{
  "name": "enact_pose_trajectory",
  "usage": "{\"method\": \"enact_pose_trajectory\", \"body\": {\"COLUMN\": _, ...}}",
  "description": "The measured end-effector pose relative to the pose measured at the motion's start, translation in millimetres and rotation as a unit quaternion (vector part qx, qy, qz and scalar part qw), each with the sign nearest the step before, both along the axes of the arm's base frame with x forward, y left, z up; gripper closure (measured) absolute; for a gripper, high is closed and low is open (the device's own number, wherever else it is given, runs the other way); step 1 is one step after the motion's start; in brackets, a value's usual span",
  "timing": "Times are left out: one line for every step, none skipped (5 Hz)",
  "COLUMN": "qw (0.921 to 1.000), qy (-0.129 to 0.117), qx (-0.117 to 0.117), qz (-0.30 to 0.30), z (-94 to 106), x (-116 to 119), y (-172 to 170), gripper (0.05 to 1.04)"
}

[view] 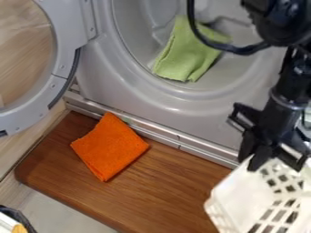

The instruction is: Moved the white basket to the right

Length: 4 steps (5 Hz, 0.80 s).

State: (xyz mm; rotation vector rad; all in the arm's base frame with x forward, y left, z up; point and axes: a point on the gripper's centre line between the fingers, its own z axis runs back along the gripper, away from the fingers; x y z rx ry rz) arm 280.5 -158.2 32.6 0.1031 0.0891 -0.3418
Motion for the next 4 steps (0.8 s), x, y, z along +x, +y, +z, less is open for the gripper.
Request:
{"method": "enact_pose_trajectory", "body": {"qw": 0.9997, "qy": 0.011, "qx": 0.017, "qz": 0.013, "z": -7.8, "x": -11, "y": 5, "gripper": 0.989}}
{"method": "enact_pose_trajectory", "body": {"qw": 0.9995, "qy": -0.003, "qx": 0.023, "qz": 0.021, "z": -22.2, "x": -14, "y": 5, "gripper": 0.989}}
{"method": "enact_pose_trajectory", "body": {"qw": 0.9976, "qy": -0.046, "qx": 0.025, "qz": 0.045, "z": -34.7, "x": -12, "y": 9, "gripper": 0.989}}
{"method": "enact_pose_trajectory", "body": {"qw": 0.9933, "qy": -0.097, "qx": 0.023, "qz": 0.057, "z": -44.0, "x": -11, "y": 14, "gripper": 0.992}}
